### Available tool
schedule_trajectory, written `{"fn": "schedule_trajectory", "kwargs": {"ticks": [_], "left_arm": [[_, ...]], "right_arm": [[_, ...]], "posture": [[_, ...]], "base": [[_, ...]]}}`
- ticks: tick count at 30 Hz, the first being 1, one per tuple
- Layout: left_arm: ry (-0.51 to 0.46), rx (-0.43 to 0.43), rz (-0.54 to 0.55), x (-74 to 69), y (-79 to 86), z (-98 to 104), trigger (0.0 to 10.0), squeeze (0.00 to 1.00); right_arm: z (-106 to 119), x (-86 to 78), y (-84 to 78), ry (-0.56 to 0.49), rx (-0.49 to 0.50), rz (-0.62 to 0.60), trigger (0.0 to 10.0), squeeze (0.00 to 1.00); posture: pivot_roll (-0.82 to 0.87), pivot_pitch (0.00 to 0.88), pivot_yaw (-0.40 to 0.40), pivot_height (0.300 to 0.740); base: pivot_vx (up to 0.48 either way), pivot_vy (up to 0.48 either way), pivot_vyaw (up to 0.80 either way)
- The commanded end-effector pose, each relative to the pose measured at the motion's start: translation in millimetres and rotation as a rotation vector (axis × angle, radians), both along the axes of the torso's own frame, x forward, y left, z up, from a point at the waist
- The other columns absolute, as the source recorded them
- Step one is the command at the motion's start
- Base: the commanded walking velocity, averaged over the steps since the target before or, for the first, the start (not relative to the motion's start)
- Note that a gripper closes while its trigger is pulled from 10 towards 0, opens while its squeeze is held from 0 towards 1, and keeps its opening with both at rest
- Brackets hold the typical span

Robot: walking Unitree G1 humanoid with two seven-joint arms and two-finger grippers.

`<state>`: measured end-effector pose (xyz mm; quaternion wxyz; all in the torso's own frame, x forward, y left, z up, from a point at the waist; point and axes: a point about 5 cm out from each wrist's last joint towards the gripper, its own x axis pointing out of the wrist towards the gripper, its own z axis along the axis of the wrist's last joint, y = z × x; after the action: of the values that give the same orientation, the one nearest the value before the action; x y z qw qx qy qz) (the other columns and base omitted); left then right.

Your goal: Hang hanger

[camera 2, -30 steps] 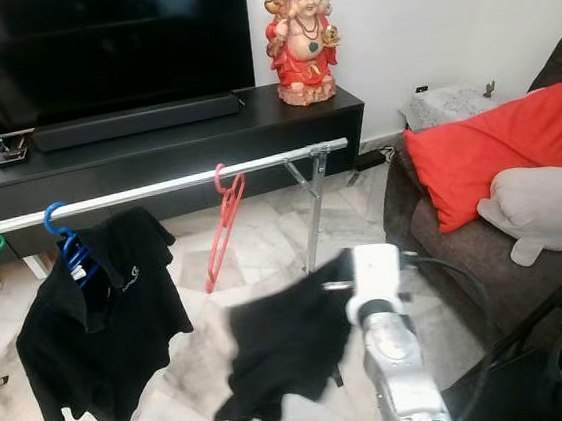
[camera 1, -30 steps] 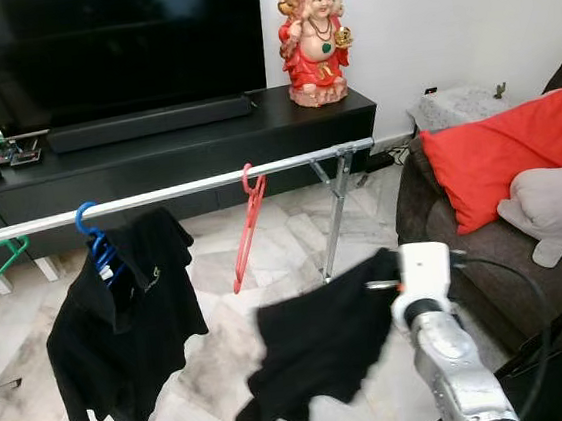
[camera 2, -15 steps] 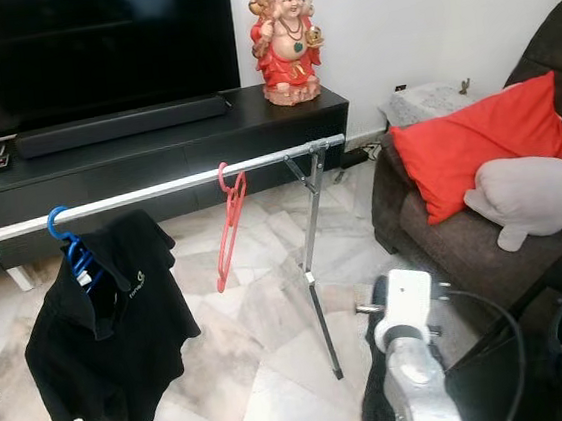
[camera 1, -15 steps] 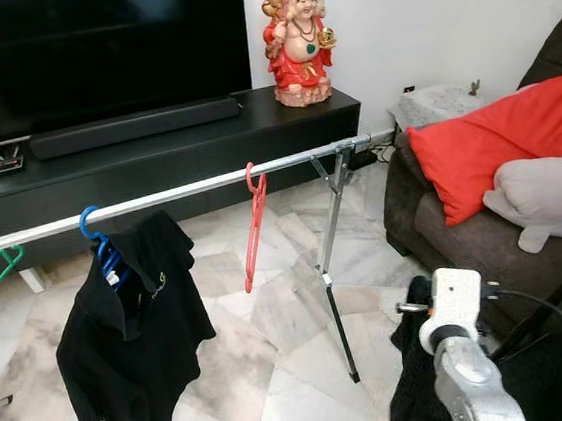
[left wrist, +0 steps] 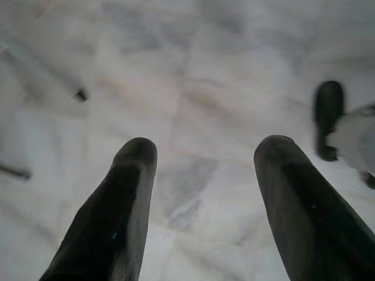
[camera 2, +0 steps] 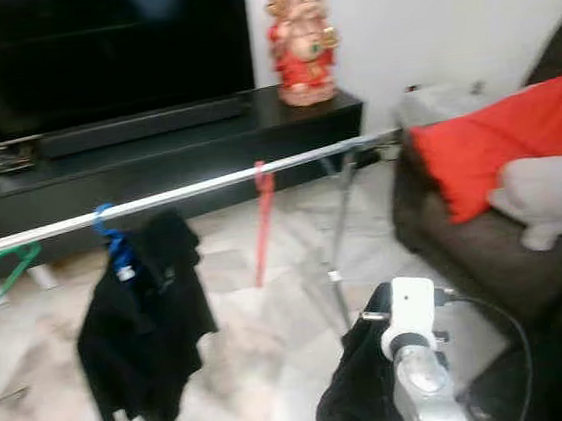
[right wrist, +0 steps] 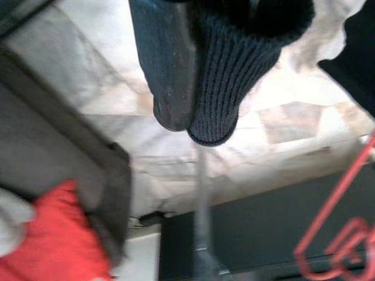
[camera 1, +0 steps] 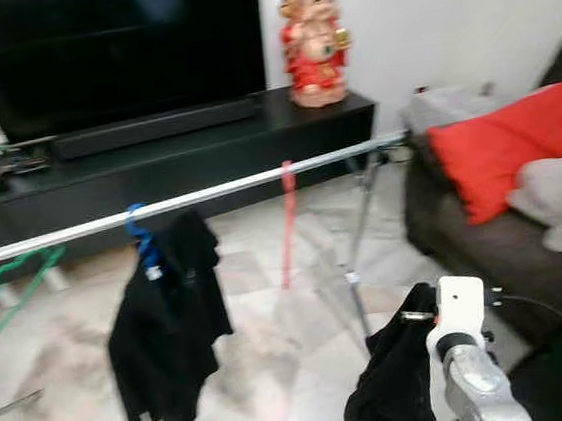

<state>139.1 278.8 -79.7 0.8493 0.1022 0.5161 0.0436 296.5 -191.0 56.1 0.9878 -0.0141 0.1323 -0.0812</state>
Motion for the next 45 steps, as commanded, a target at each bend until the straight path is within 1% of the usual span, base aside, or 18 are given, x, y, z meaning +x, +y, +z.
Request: {"fn": "schedule_trajectory", "kwargs": {"ticks": [1,7,12,19,20,22,23,25,26,28,37,38,39,40,42,43,44,45], "left_arm": [[0.025,-0.005,0.014,-8.6,1.5,-3,10.0,0.00],[0.024,-0.004,0.011,-8.3,2.3,-2,10.0,0.00],[0.024,-0.004,0.009,-8.1,2.5,-2,10.0,0.00],[0.023,-0.005,0.002,-8.3,2.5,-2,10.0,0.00],[0.023,-0.005,0.001,-8.5,2.5,-2,10.0,0.00],[0.023,-0.005,0.000,-8.7,2.4,-2,10.0,0.00],[0.021,0.000,-0.007,-8.6,2.3,-2,10.0,0.00],[0.021,0.010,-0.015,-8.8,2.3,-2,10.0,0.00],[0.007,0.011,-0.007,-8.8,1.9,-2,10.0,0.00],[-0.007,0.009,0.004,-8.8,1.2,-2,10.0,0.00],[-0.157,-0.035,0.087,-4.5,-4.4,0,10.0,0.00],[-0.367,-0.044,0.010,37.5,-22.5,18,10.0,0.00],[-0.461,-0.044,-0.027,57.2,-29.5,30,10.0,0.00],[-0.516,-0.044,-0.049,68.6,-33.8,38,10.0,0.00],[-0.602,-0.046,-0.091,82.6,-40.7,51,10.0,0.00],[-0.602,-0.046,-0.091,82.6,-40.7,51,10.0,0.00],[-0.671,-0.058,-0.099,87.4,-46.0,59,10.0,0.00],[-0.692,-0.061,-0.099,88.5,-47.7,61,10.0,0.00]], "right_arm": [[2,1.4,0.3,-0.016,-0.002,0.004,10.0,0.00],[-3,-1.6,-6.6,-0.004,-0.001,-0.035,10.0,0.00],[-17,-9.0,-14.4,0.046,0.020,-0.081,10.0,0.00],[-48,-25.3,-27.3,0.164,0.087,-0.194,10.0,0.00],[-57,-31.0,-30.5,0.199,0.106,-0.224,10.0,0.00],[-61,-33.6,-31.9,0.214,0.113,-0.235,10.0,0.00],[-70,-40.4,-35.3,0.252,0.136,-0.268,10.0,0.00],[-78,-46.4,-38.3,0.284,0.147,-0.287,10.0,0.00],[-85,-53.6,-41.2,0.316,0.167,-0.311,10.0,0.00],[-90,-58.0,-42.8,0.333,0.185,-0.324,10.0,0.00],[-112,-80.9,-36.7,0.471,0.137,-0.253,10.0,0.00],[-117,-88.0,-37.0,0.504,0.127,-0.245,10.0,0.00],[-120,-92.3,-37.0,0.523,0.120,-0.242,10.0,0.00],[-121,-94.9,-37.1,0.533,0.116,-0.241,10.0,0.00],[-125,-100.9,-38.4,0.562,0.100,-0.244,10.0,0.00],[-125,-100.9,-38.4,0.562,0.100,-0.244,10.0,0.00],[-127,-104.2,-38.5,0.575,0.093,-0.239,10.0,0.00],[-127,-105.3,-38.6,0.579,0.090,-0.235,10.0,0.00]], "posture": [[0.03,0.000,0.031,0.740],[0.03,0.000,0.034,0.740],[0.03,0.000,0.036,0.740],[0.03,0.000,0.041,0.740],[0.03,0.000,0.041,0.740],[0.03,0.000,0.040,0.740],[0.04,0.000,0.039,0.740],[0.05,0.000,0.038,0.740],[0.05,0.000,0.035,0.740],[0.07,0.000,0.029,0.740],[0.11,0.000,0.001,0.740],[0.11,0.000,-0.003,0.740],[0.12,0.000,-0.004,0.740],[0.12,0.000,-0.005,0.740],[0.13,0.000,-0.008,0.740],[0.13,0.000,-0.008,0.740],[0.13,0.000,-0.010,0.740],[0.13,0.000,-0.010,0.740]], "base": [[0.000,0.315,0.80],[0.000,0.317,0.80],[0.000,0.319,0.45],[0.000,0.313,0.00],[0.000,0.311,0.00],[0.000,0.296,0.00],[0.000,0.000,0.00],[0.000,0.000,0.00],[0.000,0.000,0.00],[0.000,0.000,0.00],[0.000,0.000,0.00],[0.000,0.000,0.00],[0.000,0.000,0.00],[0.000,0.000,0.00],[0.000,0.000,0.00],[0.000,0.000,0.00],[0.000,0.000,0.00],[0.000,0.000,0.00]]}}
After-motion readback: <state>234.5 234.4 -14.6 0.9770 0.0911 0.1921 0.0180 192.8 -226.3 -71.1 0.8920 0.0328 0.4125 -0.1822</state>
